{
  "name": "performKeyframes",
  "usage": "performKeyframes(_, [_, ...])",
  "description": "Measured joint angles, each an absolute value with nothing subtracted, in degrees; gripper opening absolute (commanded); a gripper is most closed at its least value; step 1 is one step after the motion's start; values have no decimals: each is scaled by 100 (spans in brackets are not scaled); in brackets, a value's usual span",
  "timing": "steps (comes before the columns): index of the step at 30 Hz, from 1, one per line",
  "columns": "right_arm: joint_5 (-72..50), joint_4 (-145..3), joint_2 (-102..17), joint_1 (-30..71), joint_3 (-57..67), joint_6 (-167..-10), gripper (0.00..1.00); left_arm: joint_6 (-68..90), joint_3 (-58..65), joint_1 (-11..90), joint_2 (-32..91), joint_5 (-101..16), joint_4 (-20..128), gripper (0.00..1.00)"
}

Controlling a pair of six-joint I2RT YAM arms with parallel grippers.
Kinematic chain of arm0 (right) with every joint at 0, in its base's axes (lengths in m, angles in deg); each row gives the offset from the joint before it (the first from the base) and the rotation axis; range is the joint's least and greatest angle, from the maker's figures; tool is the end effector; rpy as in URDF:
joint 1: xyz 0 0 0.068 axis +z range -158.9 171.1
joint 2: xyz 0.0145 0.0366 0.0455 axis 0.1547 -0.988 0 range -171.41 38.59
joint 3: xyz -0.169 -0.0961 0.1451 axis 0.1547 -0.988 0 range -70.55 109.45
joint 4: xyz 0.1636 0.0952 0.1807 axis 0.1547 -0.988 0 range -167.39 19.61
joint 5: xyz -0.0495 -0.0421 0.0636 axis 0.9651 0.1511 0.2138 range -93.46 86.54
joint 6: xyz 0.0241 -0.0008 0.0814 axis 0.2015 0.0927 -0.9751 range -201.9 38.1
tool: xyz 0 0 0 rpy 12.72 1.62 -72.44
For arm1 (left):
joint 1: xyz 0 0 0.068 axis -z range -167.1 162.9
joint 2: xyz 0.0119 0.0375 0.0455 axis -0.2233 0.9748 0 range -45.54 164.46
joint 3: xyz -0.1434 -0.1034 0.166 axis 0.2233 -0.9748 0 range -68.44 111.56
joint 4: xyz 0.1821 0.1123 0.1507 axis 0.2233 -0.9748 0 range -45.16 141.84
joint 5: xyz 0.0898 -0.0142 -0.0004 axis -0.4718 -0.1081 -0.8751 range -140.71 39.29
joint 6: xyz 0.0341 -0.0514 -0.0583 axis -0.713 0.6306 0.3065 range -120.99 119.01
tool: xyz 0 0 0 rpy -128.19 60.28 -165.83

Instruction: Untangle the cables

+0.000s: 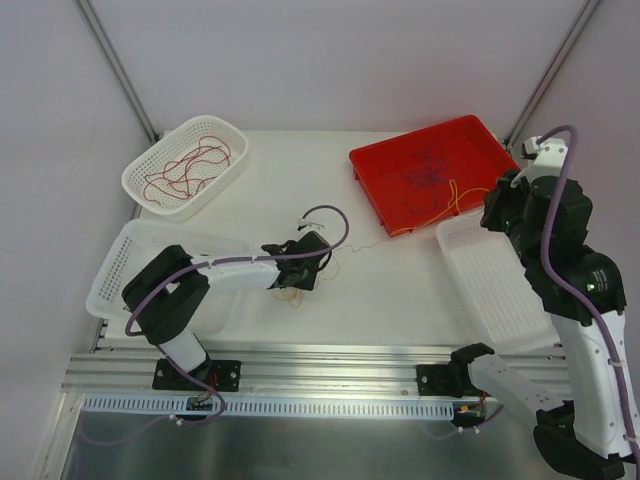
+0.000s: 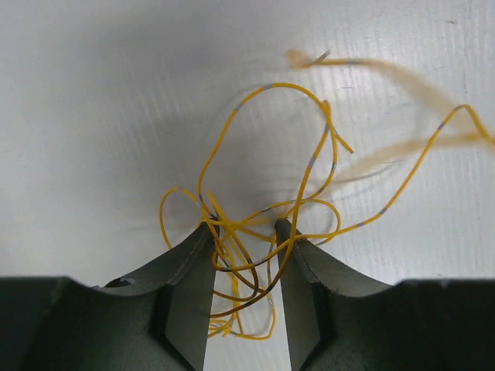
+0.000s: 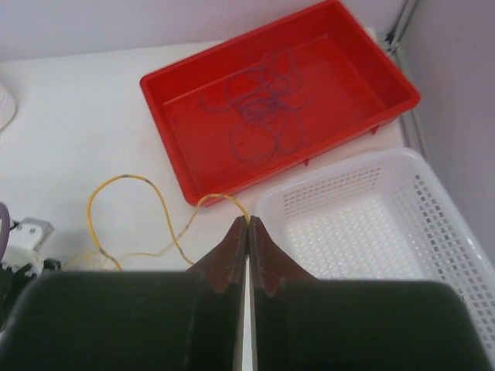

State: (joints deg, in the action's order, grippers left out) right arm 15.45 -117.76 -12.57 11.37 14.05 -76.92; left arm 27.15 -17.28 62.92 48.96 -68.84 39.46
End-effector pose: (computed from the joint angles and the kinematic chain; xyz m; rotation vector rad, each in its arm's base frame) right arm 0.1829 0.0417 0.4451 -0.1632 1.7945 -0.1091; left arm 0.2359 -0.2451 0.1009 0.3507 2.4574 -0.1748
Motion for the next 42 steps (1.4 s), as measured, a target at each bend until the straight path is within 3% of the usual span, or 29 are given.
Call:
performKeyframes(14, [2662, -11805, -1593, 945, 3442, -7148, 1, 2850, -1995, 6192, 4693, -6960, 4023, 38])
performKeyframes(21, [3008, -11687, -1644, 934, 3641, -6921, 1, 2859, -2045, 6192, 4649, -6962, 4069, 41])
performKeyframes(31, [3856, -11125, -1414, 635, 1875, -6783, 1, 2833, -2183, 6154, 4264, -6842, 3690, 45])
performKeyframes(40, [3635, -10955, -1357, -633, -37, -7498, 1, 2811, -2183, 6154, 4201, -6717, 3603, 46])
performKeyframes(42, [3506, -10972, -1307, -801, -363, -7813, 4, 2809, -2183, 6152, 4201, -6676, 3599, 46])
